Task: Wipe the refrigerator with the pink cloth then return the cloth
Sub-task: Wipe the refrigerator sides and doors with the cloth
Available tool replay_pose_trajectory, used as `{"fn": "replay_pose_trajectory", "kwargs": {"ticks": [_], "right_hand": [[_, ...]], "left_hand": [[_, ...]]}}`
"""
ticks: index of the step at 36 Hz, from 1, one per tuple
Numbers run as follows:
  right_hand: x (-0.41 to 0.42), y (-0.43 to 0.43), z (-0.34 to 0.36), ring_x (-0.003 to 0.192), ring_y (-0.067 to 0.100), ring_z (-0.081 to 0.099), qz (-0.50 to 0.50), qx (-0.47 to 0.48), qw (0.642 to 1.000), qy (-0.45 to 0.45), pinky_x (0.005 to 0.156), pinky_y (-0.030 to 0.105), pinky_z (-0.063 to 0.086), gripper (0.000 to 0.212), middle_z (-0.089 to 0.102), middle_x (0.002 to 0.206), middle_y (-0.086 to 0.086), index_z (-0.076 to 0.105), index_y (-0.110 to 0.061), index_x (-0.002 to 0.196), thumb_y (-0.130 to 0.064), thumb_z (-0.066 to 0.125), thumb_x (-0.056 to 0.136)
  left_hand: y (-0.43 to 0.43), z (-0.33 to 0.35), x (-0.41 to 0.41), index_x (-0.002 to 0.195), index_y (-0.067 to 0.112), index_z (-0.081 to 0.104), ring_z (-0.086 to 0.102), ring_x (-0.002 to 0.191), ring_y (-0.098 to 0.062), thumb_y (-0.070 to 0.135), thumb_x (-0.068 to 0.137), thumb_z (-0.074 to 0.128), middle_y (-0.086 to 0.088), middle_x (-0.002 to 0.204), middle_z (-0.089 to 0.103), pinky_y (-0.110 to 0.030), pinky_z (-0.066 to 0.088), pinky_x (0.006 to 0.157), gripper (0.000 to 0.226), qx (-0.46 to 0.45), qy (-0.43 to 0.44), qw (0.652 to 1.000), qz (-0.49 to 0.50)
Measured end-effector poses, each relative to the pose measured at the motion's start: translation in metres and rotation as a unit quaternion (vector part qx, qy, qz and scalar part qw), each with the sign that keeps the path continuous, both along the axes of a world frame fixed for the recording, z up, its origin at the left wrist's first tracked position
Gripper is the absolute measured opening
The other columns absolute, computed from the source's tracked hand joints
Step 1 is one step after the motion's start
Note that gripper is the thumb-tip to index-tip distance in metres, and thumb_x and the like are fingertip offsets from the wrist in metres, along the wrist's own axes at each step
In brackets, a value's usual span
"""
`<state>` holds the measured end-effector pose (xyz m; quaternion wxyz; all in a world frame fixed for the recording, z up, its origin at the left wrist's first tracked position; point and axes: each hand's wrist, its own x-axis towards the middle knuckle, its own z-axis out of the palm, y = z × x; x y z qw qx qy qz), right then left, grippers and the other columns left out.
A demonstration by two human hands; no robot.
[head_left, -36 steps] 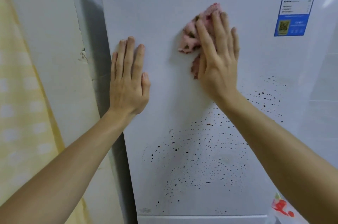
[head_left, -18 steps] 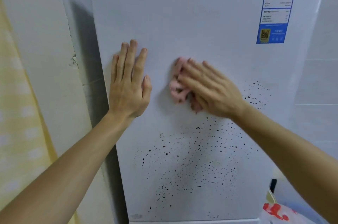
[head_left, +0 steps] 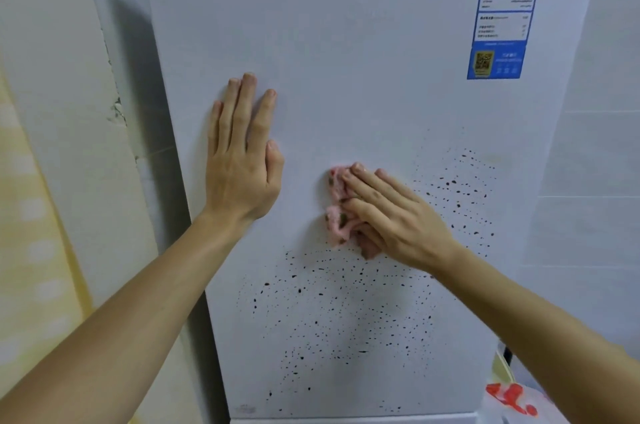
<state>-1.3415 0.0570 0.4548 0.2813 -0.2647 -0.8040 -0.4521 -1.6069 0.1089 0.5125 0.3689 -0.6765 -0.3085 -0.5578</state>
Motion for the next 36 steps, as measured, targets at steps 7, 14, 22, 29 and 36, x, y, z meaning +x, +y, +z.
{"fn": "replay_pose_trajectory", "kwargs": {"ticks": [7,14,22,29,36], "right_hand": [[0.022,-0.005,0.054,0.152,0.035,0.040,-0.004,0.069,0.994,0.087,0.125,0.053,0.033,0.017,0.046,0.159,0.020,0.069,0.004,0.116,-0.003,0.059,0.104],[-0.019,-0.008,0.062,0.149,0.039,0.043,0.041,0.051,0.947,0.315,0.124,0.054,0.033,0.018,0.052,0.153,0.023,0.069,0.004,0.110,0.001,0.058,0.097],[-0.044,-0.004,0.008,0.159,0.038,0.023,0.006,0.002,0.968,0.250,0.130,0.051,0.019,0.041,0.034,0.165,0.025,0.062,-0.004,0.140,-0.030,0.047,0.112],[0.018,-0.006,-0.005,0.158,0.032,0.027,0.005,0.010,0.993,0.115,0.129,0.048,0.025,0.036,0.035,0.165,0.019,0.051,-0.005,0.139,-0.009,0.060,0.104],[0.042,-0.003,0.067,0.150,0.042,0.039,0.011,0.100,0.971,0.217,0.123,0.054,0.035,0.032,0.047,0.156,0.026,0.064,0.004,0.132,-0.009,0.044,0.112]], "left_hand": [[-0.004,0.006,0.006,0.158,0.000,0.036,0.020,0.158,-0.039,0.006,0.098,0.048,-0.024,0.168,0.027,-0.052,0.012,0.131,0.062,0.002,0.002,1.000,-0.007],[-0.003,0.008,0.027,0.158,0.000,0.038,0.021,0.158,-0.040,0.007,0.098,0.047,-0.024,0.167,0.028,-0.054,0.014,0.130,0.061,0.005,0.012,1.000,-0.015],[0.001,0.004,0.034,0.157,-0.001,0.038,0.024,0.157,-0.040,0.003,0.096,0.048,-0.023,0.167,0.029,-0.054,0.016,0.130,0.062,0.025,0.000,1.000,0.005],[-0.001,0.005,0.036,0.157,0.000,0.038,0.024,0.157,-0.040,0.002,0.095,0.048,-0.024,0.167,0.029,-0.054,0.015,0.130,0.063,0.023,-0.003,1.000,0.007],[-0.003,0.005,0.038,0.156,0.008,0.045,0.027,0.157,-0.038,0.000,0.094,0.050,-0.021,0.166,0.032,-0.056,0.019,0.128,0.064,0.035,-0.012,0.999,0.015]]}}
